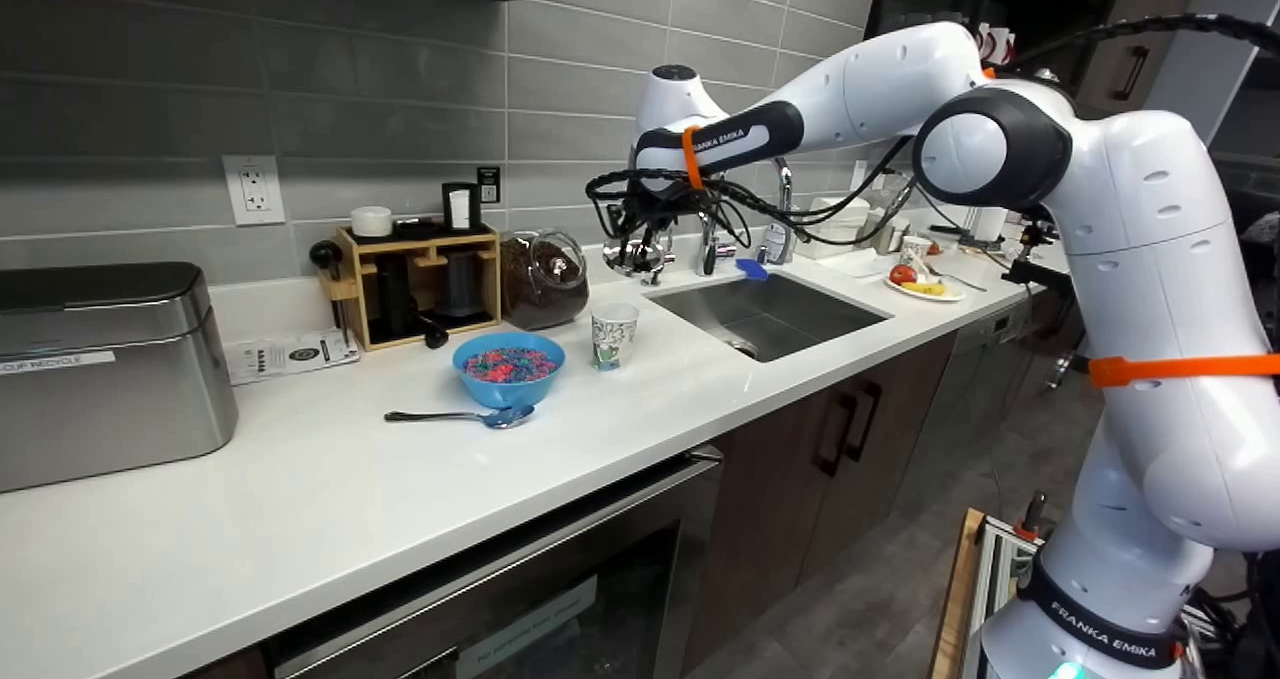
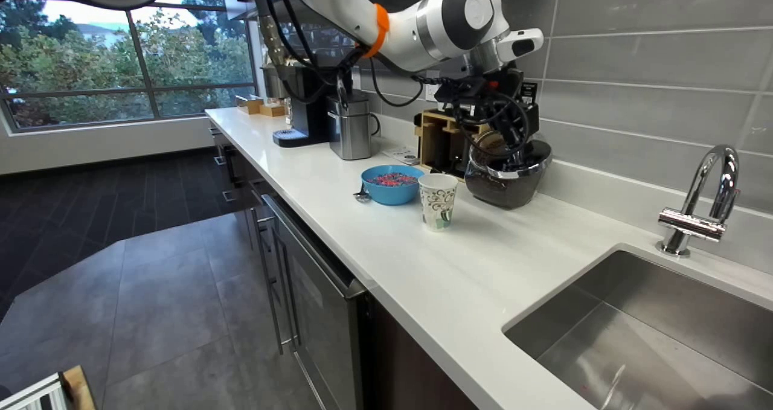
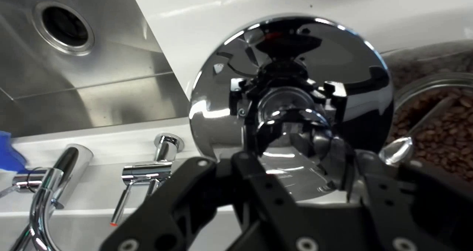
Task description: Remove the lid from the glass jug
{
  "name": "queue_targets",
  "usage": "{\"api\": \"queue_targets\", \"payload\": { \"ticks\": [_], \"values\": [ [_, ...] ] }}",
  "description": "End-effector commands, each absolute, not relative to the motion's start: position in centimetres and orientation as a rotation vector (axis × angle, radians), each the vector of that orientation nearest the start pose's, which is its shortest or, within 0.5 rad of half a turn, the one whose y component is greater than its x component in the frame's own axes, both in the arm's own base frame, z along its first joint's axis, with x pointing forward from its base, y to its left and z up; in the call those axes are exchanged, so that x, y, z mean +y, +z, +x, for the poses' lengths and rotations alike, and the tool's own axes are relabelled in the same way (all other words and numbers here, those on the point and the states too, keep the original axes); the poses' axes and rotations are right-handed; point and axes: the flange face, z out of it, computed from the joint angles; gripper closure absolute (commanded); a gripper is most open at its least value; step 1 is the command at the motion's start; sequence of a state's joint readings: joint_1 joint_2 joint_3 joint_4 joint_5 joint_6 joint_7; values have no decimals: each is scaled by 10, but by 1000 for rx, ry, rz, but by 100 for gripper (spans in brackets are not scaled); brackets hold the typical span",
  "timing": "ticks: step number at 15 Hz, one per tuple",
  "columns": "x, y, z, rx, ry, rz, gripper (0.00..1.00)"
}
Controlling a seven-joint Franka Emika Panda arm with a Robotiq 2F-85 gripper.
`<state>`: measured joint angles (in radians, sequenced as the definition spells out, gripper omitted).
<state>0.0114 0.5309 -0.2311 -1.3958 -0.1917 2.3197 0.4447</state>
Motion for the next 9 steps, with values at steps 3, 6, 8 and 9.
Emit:
{"api": "queue_targets", "payload": {
  "ticks": [3,6,8,9],
  "values": [
    [-154,422,719,877,-529,-3154,78],
    [-161,398,716,879,-446,-3145,78],
    [-164,380,716,875,-402,-3141,78],
    [-165,374,717,870,-386,-3136,78]
  ]
}}
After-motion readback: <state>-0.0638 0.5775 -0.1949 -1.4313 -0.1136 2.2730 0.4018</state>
